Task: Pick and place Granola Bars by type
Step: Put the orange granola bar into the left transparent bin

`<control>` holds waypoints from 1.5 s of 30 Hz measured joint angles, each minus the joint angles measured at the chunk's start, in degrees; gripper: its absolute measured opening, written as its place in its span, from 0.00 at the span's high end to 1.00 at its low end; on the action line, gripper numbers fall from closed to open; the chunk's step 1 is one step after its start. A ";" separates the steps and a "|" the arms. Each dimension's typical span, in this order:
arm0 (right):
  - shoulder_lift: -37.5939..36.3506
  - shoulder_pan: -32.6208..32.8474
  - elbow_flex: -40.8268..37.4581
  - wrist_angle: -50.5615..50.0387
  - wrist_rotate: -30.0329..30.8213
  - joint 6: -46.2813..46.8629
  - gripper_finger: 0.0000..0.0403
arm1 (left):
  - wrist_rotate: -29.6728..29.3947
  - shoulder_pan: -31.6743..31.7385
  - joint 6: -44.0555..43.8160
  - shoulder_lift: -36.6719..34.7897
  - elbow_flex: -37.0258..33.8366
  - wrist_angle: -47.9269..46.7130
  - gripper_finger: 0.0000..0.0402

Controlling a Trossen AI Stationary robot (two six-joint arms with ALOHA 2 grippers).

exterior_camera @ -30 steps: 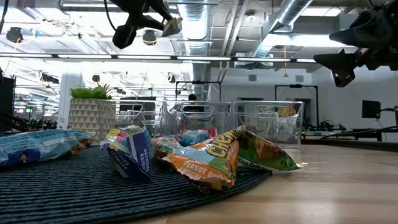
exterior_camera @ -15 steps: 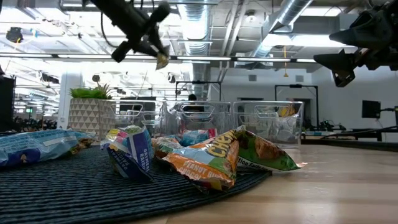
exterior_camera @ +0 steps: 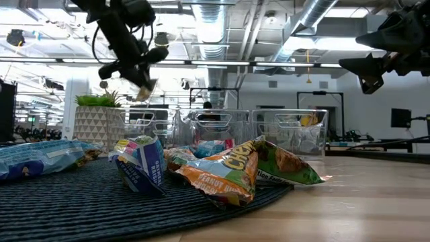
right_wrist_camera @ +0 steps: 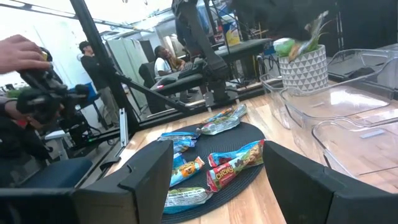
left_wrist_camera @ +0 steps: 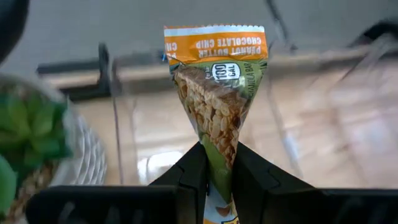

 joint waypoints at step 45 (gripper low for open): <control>0.00 0.00 0.00 0.00 0.02 -0.01 0.40 | 8.75 1.01 5.95 8.87 -2.69 0.65 0.55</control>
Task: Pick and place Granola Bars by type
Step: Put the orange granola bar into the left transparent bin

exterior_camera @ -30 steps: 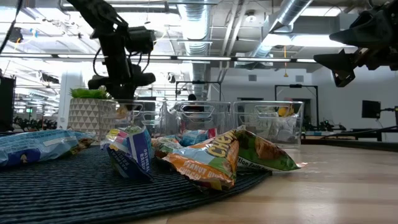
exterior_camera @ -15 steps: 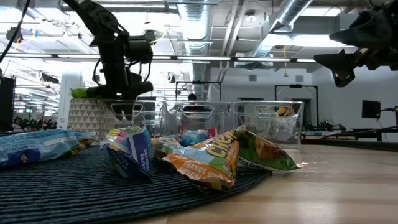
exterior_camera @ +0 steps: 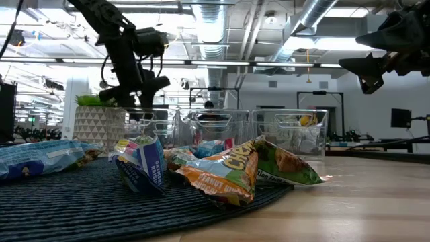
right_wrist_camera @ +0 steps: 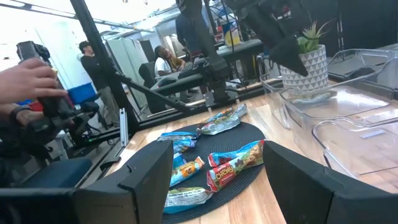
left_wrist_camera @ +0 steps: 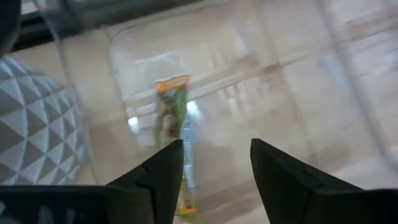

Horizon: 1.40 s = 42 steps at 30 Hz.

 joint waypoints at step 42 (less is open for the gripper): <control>0.00 0.02 -0.01 0.00 0.00 0.01 0.40 | -3.28 -57.12 -37.38 -18.64 0.02 4.05 0.55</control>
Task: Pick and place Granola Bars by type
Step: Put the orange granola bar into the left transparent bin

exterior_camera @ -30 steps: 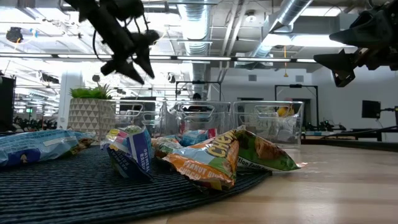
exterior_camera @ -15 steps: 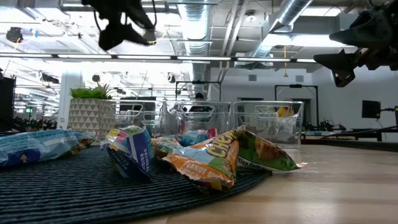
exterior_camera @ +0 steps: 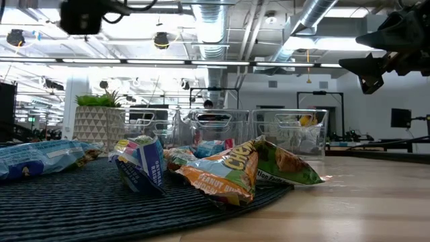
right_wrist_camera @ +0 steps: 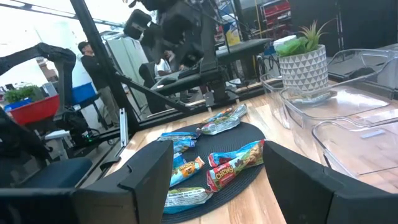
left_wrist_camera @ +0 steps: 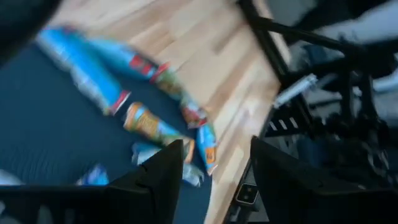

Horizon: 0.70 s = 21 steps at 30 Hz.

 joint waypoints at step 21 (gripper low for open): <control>0.00 0.00 0.02 -0.04 -0.02 0.01 0.40 | 7.12 -0.86 -28.61 2.05 0.04 -39.28 0.66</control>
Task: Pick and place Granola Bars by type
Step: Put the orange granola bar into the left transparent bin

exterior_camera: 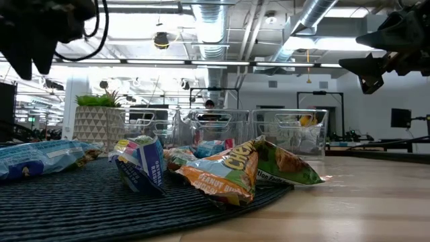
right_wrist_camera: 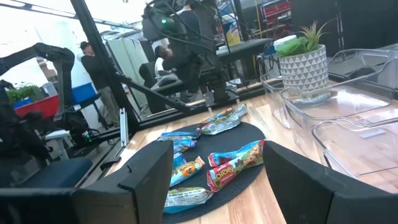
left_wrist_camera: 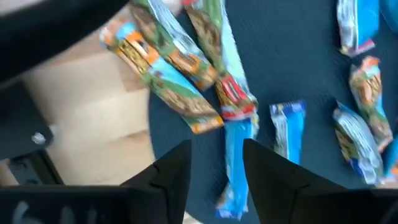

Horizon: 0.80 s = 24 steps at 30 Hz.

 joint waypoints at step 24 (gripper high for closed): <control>-0.02 -0.01 -0.01 0.00 0.00 -0.02 0.40 | 8.07 14.68 8.92 1.42 -18.56 15.16 0.38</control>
